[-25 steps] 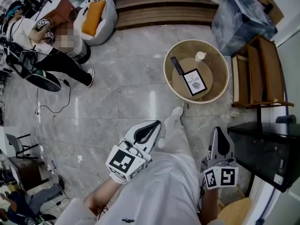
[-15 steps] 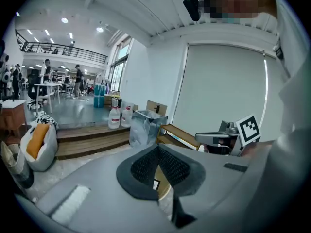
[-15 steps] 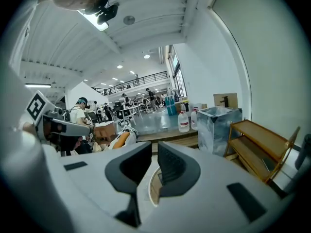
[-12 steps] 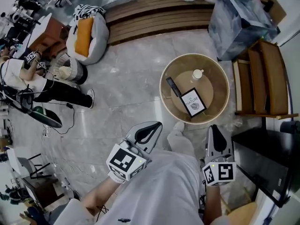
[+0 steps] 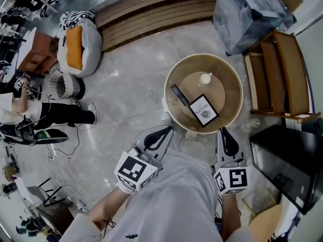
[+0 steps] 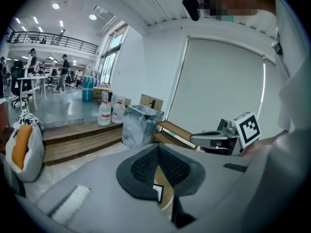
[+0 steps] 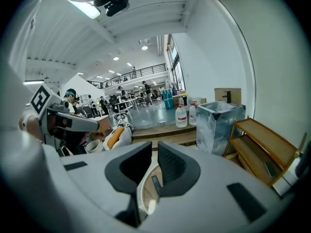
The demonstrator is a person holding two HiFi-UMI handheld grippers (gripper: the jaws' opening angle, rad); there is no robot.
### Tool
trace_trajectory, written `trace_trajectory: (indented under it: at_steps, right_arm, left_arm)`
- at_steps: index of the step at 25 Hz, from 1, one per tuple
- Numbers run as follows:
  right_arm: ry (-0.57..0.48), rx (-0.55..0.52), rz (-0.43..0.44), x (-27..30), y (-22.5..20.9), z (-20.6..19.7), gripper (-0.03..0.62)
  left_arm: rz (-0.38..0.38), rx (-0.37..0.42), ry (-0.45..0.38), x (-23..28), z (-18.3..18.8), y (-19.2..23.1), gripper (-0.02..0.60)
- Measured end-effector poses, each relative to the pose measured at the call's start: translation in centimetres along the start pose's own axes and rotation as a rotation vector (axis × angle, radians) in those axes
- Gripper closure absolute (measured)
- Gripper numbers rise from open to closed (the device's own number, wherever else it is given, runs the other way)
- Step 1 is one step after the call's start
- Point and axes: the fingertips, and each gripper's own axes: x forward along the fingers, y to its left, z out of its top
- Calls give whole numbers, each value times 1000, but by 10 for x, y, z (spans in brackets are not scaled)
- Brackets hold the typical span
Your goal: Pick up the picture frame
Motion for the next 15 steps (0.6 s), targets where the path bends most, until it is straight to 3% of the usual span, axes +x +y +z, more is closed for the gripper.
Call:
trace_trajectory:
  at_steps: [5, 11, 15]
  right_arm:
    - [18, 23, -44, 19, -13, 0, 586]
    - [56, 9, -73, 43, -32, -17, 585]
    - [101, -1, -32, 69, -47, -36, 507]
  left_arm:
    - [-80, 3, 15, 29, 8, 6, 584]
    - [-119, -8, 64, 62, -9, 13, 585]
    - [-142, -44, 104, 96, -30, 15, 584]
